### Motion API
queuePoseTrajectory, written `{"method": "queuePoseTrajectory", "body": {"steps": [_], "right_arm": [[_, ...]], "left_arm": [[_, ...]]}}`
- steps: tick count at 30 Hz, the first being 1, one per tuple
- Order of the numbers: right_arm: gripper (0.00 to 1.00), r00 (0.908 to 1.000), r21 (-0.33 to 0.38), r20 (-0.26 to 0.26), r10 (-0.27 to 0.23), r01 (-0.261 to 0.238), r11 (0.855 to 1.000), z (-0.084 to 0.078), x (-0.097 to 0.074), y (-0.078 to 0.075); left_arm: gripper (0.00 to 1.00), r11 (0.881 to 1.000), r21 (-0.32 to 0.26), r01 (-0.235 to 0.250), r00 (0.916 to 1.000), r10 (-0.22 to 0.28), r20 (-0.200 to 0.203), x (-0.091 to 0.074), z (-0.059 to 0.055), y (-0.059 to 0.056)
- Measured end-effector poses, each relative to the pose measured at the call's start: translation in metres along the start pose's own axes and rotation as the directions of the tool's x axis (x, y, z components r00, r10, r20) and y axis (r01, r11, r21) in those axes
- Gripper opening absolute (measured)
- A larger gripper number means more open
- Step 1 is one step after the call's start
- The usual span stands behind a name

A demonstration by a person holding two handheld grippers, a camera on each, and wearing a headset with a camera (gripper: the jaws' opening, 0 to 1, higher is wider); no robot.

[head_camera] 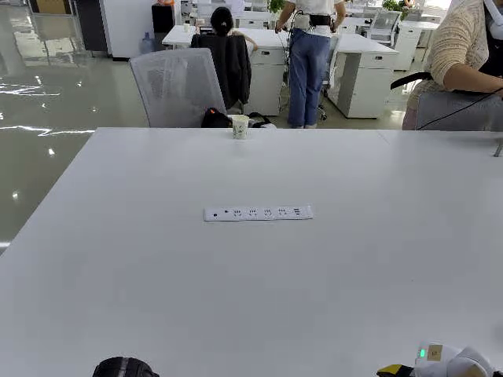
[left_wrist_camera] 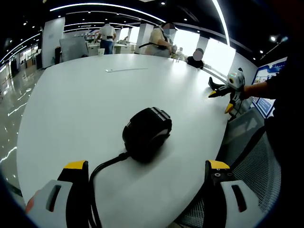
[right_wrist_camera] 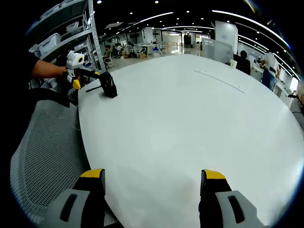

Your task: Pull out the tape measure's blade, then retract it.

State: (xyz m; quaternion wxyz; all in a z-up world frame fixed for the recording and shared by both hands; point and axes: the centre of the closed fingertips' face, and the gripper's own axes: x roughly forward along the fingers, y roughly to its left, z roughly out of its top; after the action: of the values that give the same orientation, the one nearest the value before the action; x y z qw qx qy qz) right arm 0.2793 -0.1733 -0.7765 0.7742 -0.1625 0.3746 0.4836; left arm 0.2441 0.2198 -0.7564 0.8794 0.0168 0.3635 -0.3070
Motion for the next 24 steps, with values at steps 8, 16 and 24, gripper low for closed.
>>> {"method": "queuePoseTrajectory", "body": {"steps": [8, 16, 24], "right_arm": [[0.99, 0.9999, 0.044, 0.012, 0.006, -0.007, 0.999, -0.007, -0.016, -0.007], [0.99, 0.9993, 0.031, 0.021, -0.030, 0.029, 0.999, -0.004, -0.027, -0.019], [0.99, 0.9996, 0.034, 0.020, -0.021, 0.020, 0.999, -0.007, -0.018, -0.014]], "left_arm": [[0.99, 1.000, 0.005, 0.006, 1.0000, -0.006, -0.007, -0.001, -0.001, -0.001], [0.99, 1.000, 0.006, 0.010, 0.9999, -0.010, -0.014, -0.002, -0.001, -0.001], [0.99, 1.000, 0.026, -0.004, 0.9999, 0.004, -0.015, -0.003, 0.001, 0.000]]}}
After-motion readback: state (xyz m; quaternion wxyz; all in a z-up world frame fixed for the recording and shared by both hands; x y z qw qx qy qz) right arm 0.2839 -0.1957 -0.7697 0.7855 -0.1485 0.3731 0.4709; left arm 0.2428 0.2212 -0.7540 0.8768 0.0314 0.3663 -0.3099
